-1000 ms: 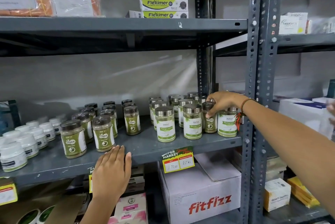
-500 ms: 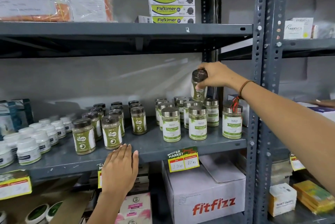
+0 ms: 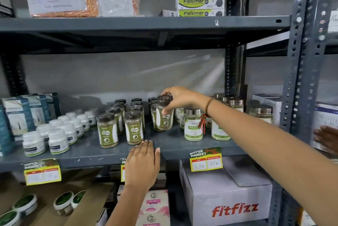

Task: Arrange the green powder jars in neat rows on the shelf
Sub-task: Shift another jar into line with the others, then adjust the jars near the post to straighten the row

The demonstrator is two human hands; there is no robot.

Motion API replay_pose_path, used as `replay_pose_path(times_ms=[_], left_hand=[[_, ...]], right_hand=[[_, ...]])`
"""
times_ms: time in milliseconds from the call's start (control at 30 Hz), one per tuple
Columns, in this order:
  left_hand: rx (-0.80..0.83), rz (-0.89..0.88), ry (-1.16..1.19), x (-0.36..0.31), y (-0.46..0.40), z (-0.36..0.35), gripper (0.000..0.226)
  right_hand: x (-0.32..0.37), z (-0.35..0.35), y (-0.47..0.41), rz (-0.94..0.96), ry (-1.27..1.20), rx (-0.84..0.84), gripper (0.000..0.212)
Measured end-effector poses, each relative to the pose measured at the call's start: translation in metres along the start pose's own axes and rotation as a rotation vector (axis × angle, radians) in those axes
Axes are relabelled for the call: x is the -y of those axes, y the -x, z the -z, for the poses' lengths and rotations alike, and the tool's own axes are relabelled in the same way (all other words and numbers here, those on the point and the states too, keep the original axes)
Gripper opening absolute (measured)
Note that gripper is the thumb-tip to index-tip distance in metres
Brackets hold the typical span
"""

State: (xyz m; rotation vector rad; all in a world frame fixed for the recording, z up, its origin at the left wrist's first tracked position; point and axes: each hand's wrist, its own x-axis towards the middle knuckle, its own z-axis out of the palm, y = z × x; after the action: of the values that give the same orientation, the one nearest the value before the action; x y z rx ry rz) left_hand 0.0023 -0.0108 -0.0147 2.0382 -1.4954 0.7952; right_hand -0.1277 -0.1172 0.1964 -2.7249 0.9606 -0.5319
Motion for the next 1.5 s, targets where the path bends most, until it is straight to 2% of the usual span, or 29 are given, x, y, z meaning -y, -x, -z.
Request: replay_pose_path(times_ms=[133,367,600,733,900,1067,1200,1300,1400,1500], left_hand=[[0.003,-0.008,0.004,0.001,-0.001,-0.001,0.052],[0.01,-0.027,0.0,0.004,-0.001,-0.003,0.053],[0.0,-0.026,-0.002,0.003,-0.001,-0.003,0.052],[0.01,-0.016,-0.008,0.003,-0.001,-0.001,0.054],[0.04,-0.015,-0.027,0.002,-0.002,0.001,0.057],[0.056,0.002,-0.007,0.0,-0.001,0.006,0.057],[0.071,0.024,0.01,-0.002,0.001,0.009,0.059],[0.078,0.027,0.018,-0.002,0.0,0.008,0.061],[0.069,0.023,0.023,-0.002,0.001,0.006,0.06],[0.055,0.02,0.016,-0.003,0.001,0.005,0.058]], right_hand=[[0.002,-0.021,-0.013,-0.036,0.034,0.119,0.066],[-0.001,-0.032,-0.022,-0.06,0.054,0.18,0.077],[0.001,-0.034,-0.024,-0.089,0.027,0.207,0.071],[0.004,-0.033,-0.017,-0.072,0.068,0.215,0.088],[0.005,-0.011,0.002,-0.015,0.118,0.055,0.092],[-0.017,0.023,0.036,-0.015,0.073,-0.193,0.073],[-0.05,0.051,0.068,-0.097,0.065,-0.346,0.052],[-0.084,0.07,0.09,-0.254,0.174,-0.394,0.043],[-0.111,0.08,0.107,-0.457,0.447,-0.24,0.044],[-0.127,0.081,0.119,-0.548,0.643,-0.103,0.046]])
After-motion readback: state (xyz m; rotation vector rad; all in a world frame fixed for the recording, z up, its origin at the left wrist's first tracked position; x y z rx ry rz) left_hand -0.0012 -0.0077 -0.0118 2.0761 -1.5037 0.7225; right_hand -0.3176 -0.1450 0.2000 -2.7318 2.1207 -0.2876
